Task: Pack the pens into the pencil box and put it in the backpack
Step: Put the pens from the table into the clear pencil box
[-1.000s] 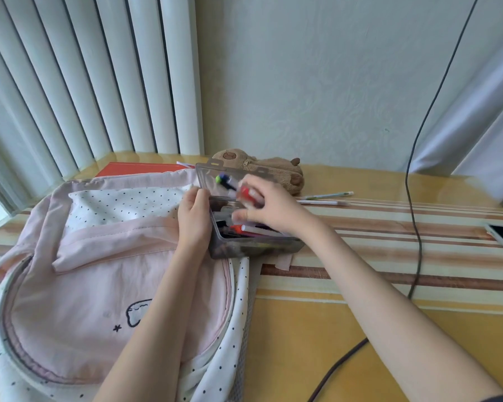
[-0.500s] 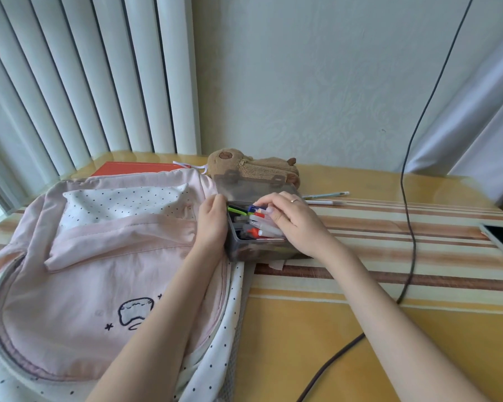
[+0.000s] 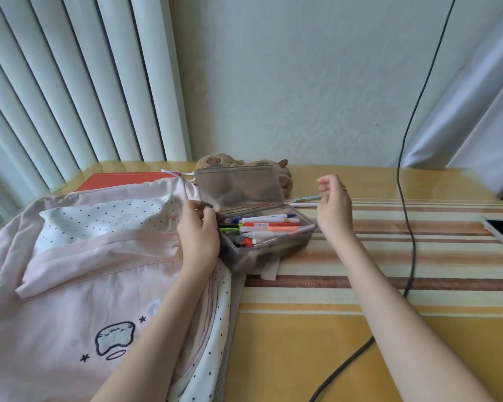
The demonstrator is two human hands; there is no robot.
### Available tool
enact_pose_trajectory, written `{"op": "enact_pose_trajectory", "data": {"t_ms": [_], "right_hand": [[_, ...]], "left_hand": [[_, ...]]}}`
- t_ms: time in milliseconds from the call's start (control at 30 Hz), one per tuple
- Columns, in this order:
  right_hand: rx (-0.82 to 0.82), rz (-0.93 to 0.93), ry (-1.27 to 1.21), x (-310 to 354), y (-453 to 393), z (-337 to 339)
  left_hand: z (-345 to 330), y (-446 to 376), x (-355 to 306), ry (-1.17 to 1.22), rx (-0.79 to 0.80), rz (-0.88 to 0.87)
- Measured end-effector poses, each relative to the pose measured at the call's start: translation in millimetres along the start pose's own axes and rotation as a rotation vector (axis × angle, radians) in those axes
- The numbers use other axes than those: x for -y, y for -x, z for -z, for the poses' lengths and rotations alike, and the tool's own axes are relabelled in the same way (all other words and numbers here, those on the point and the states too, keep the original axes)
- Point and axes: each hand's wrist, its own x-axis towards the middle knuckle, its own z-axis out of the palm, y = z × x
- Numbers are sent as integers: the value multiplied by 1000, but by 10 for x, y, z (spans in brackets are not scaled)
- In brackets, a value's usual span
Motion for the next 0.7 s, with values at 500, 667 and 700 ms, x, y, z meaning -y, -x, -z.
{"op": "enact_pose_trajectory", "data": {"t_ms": [500, 667, 700], "right_hand": [[552, 68, 727, -273, -430, -544], [538, 175, 778, -313, -195, -440], [524, 173, 754, -308, -158, -410]], "left_hand": [[-53, -18, 76, 22, -32, 17], [-41, -28, 96, 39, -9, 23], [-39, -21, 99, 39, -6, 6]]}}
